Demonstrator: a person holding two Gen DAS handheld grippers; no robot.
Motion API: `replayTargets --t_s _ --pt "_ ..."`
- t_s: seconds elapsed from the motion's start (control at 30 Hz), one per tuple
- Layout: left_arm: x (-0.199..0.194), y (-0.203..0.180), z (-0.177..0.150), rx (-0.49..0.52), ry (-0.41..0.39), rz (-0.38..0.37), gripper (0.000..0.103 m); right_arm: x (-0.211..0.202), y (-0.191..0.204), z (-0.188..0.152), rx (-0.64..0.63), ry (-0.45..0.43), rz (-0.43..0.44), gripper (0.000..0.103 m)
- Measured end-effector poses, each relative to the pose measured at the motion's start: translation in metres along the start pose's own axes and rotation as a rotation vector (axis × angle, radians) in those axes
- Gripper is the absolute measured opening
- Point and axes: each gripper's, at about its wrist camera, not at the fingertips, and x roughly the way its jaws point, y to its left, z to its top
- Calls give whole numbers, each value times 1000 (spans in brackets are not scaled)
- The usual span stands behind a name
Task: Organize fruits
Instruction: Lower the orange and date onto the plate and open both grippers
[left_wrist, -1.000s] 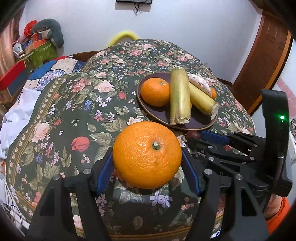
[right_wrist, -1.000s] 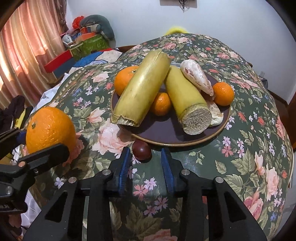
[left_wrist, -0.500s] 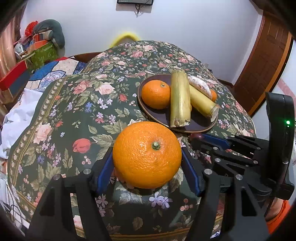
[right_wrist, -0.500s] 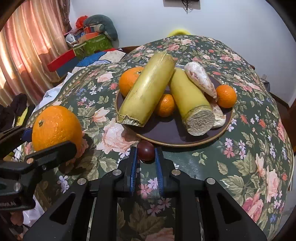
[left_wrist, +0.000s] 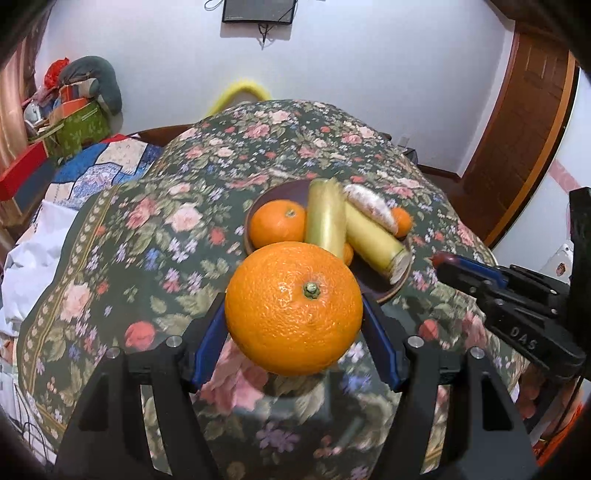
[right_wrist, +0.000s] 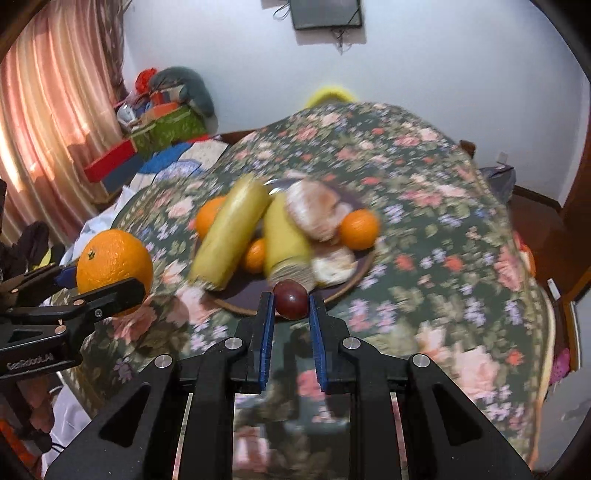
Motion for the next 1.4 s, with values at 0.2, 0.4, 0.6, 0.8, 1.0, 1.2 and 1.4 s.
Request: replayTargets --t_s 0.2,0.4,0.6,0.8,1.0,1.2,1.4 --pt "12 -15 19 28 -13 -7 68 -6 -21 10 21 -40 -19 17" --pt "26 -20 41 48 -31 5 68 -1 -34 22 23 -63 -19 17" --pt "46 -15 70 53 -41 14 68 10 -38 39 -4 -77 -25 17" --pt "73 -5 102 52 -30 17 68 29 -36 60 -52 -80 -38 17" --pt "99 -2 122 49 8 -3 68 56 -34 72 -91 -46 -47 17" --pt "134 -6 126 69 90 -10 68 80 -37 75 -93 11 -38 17" --pt "156 -6 121 69 166 -34 69 90 -41 74 -95 52 -34 17"
